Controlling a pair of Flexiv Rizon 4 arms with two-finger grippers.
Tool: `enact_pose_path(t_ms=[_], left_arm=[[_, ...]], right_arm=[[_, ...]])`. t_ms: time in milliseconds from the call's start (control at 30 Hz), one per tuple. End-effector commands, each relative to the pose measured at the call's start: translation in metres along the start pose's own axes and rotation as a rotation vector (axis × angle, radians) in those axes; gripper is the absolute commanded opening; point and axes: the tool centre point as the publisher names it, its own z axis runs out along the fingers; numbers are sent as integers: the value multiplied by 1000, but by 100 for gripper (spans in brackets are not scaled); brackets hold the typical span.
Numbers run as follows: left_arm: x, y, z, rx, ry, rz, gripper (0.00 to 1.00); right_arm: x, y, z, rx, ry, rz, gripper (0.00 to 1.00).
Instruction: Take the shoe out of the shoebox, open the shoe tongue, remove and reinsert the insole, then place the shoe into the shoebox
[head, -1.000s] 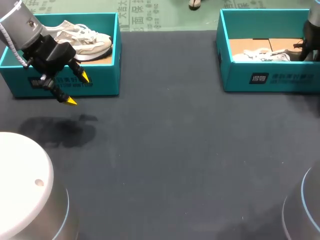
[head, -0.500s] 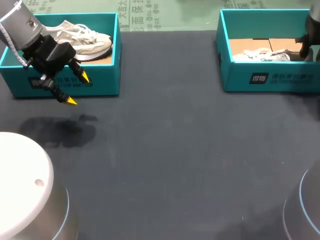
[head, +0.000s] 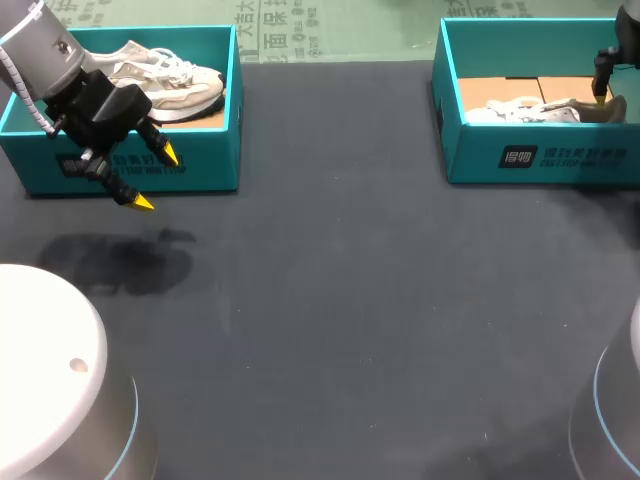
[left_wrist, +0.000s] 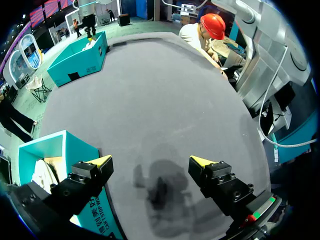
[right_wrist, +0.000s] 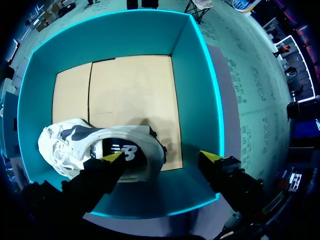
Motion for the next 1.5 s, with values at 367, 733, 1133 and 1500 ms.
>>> enact_pose_path(t_ms=[367,733,1133,1500], left_arm=[[0,0,0,-3,0,0,100],[0,0,0,-3,0,0,100],[0,0,0,-3,0,0,100],[-2,3,-9,-5,-33,25,100]], right_arm=[[1,-16,-70,-9,17,13,100],[-1,-40,-107,-2,33,19,100],[-1,-42,-110,-1,35,19,100],[-1,-42,-110,-1,35,19,100]])
